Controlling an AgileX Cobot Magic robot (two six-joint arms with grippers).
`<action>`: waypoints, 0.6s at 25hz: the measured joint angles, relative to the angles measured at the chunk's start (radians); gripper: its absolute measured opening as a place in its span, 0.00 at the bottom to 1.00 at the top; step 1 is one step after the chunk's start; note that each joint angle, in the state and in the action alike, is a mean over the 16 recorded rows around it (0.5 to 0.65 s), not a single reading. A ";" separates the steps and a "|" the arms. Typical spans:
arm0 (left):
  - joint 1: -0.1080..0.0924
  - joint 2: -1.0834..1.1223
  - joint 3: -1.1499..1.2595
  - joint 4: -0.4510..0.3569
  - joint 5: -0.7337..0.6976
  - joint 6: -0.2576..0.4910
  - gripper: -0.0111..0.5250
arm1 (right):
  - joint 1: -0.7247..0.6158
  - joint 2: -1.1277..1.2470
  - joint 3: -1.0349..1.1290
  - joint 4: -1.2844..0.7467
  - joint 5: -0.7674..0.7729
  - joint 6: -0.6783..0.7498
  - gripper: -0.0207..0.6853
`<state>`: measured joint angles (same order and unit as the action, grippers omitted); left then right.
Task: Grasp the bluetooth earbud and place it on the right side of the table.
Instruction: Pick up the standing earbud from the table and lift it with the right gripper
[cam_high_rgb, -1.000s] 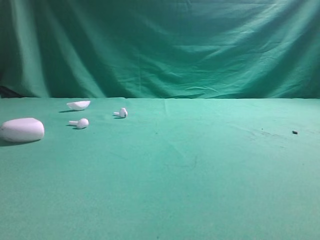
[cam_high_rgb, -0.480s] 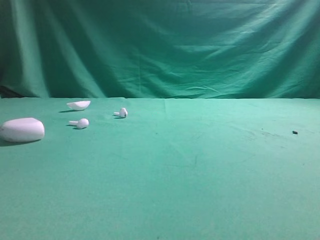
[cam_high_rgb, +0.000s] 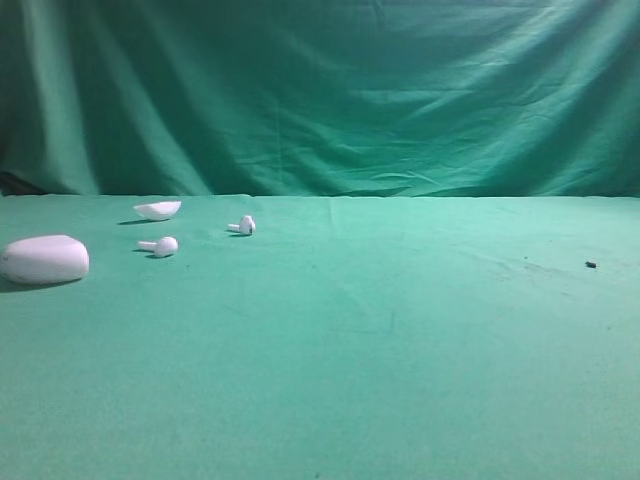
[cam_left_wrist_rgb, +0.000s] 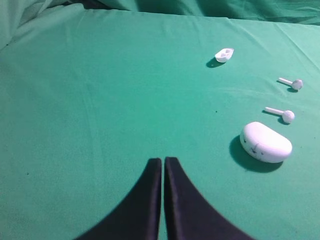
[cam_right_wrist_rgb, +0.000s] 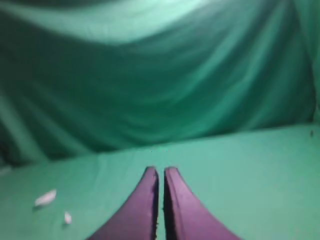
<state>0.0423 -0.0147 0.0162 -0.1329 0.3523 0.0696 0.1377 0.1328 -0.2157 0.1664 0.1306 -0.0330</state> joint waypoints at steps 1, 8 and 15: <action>0.000 0.000 0.000 0.000 0.000 0.000 0.02 | 0.000 0.030 -0.029 0.004 0.063 -0.008 0.03; 0.000 0.000 0.000 0.000 0.000 0.000 0.02 | 0.000 0.278 -0.187 -0.016 0.387 -0.042 0.03; 0.000 0.000 0.000 0.000 0.000 0.000 0.02 | 0.001 0.502 -0.257 -0.022 0.414 -0.110 0.03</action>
<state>0.0423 -0.0147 0.0162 -0.1329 0.3523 0.0696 0.1391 0.6352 -0.4730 0.1444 0.5448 -0.1435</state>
